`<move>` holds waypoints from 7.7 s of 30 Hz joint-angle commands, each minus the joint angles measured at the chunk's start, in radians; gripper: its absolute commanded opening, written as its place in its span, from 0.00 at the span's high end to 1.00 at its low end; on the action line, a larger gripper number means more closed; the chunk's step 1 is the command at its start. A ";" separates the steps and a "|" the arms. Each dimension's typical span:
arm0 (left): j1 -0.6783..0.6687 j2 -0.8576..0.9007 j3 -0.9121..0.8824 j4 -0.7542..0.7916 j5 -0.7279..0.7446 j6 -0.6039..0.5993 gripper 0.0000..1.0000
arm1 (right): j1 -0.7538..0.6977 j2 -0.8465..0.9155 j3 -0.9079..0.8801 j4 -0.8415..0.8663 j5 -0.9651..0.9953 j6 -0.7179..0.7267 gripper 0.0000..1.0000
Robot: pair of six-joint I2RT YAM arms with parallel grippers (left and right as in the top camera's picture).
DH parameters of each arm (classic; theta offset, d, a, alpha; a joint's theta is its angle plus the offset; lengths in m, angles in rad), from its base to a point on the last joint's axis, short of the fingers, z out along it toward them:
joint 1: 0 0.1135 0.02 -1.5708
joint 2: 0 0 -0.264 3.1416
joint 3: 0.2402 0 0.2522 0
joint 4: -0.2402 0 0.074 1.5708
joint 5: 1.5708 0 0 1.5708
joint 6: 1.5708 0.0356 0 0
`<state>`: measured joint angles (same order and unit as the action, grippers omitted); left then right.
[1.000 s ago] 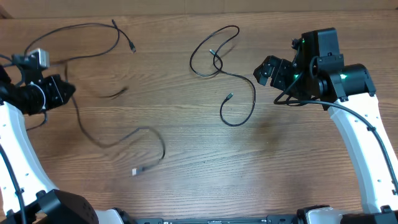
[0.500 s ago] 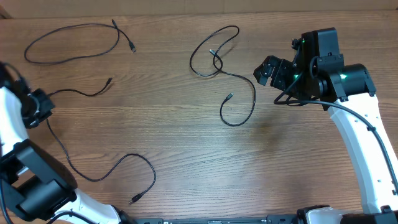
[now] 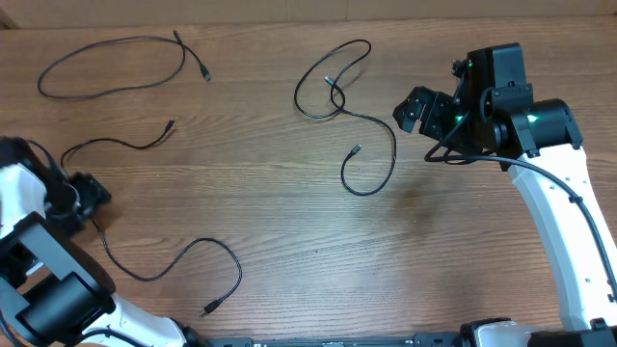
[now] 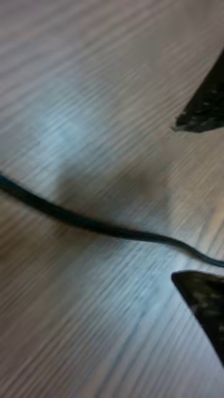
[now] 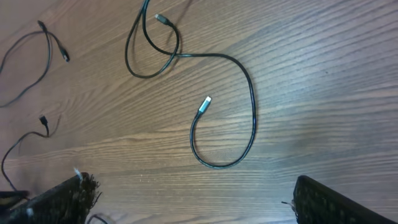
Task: Untangle cables
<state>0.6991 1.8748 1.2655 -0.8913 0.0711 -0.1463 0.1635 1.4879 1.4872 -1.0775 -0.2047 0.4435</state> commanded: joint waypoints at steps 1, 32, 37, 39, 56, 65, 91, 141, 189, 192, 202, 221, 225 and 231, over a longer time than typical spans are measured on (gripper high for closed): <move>-0.005 -0.002 -0.105 0.075 -0.033 0.019 0.23 | -0.002 -0.005 0.006 0.002 0.006 -0.006 0.00; -0.006 0.013 0.735 -0.387 0.723 0.005 0.96 | -0.002 -0.005 0.006 0.002 0.006 -0.006 0.00; -0.063 -0.002 0.935 -0.571 1.065 -0.068 0.96 | -0.002 -0.005 0.006 0.002 0.006 -0.006 0.00; -0.089 -0.011 0.967 -0.634 1.067 -0.067 0.96 | -0.002 -0.005 0.006 0.002 0.006 -0.006 0.00; -0.578 -0.031 0.971 -0.788 0.762 -0.560 0.96 | 0.043 -0.005 0.006 0.019 -0.813 -0.545 0.00; -0.661 -0.031 0.971 -0.728 1.114 -0.708 0.96 | 0.383 -0.002 0.005 0.101 -0.539 -0.626 0.00; -0.758 -0.031 0.971 -0.731 0.962 -0.707 0.73 | 0.419 0.040 0.005 0.491 -0.533 0.016 0.96; -0.761 -0.031 0.970 -0.697 0.991 -0.722 0.96 | 0.422 0.040 0.005 0.597 -0.575 0.010 0.96; -0.191 -0.031 0.852 -0.408 -0.042 -0.069 0.96 | 0.228 0.040 0.005 0.035 0.159 -0.006 0.00; -0.174 -0.031 0.824 -0.268 -0.206 -0.124 0.96 | 0.228 0.040 0.005 0.035 0.159 -0.006 0.00; -0.150 0.106 0.811 -0.033 -0.318 -0.124 0.92 | 0.228 0.040 0.005 0.035 0.159 -0.006 0.00; -0.066 0.291 0.809 -0.053 0.130 0.156 0.05 | 0.228 0.040 0.005 0.035 0.159 -0.006 0.00; -0.071 0.379 0.808 -0.008 0.119 0.196 0.04 | 0.228 0.040 0.005 0.035 0.159 -0.006 0.00; -0.069 0.568 0.808 0.118 0.048 0.357 0.08 | 0.228 0.040 0.005 0.035 0.159 -0.006 0.00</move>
<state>0.6235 2.3852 2.0739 -0.8017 0.1524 0.1093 0.3943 1.5272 1.4841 -1.0439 -0.0589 0.4438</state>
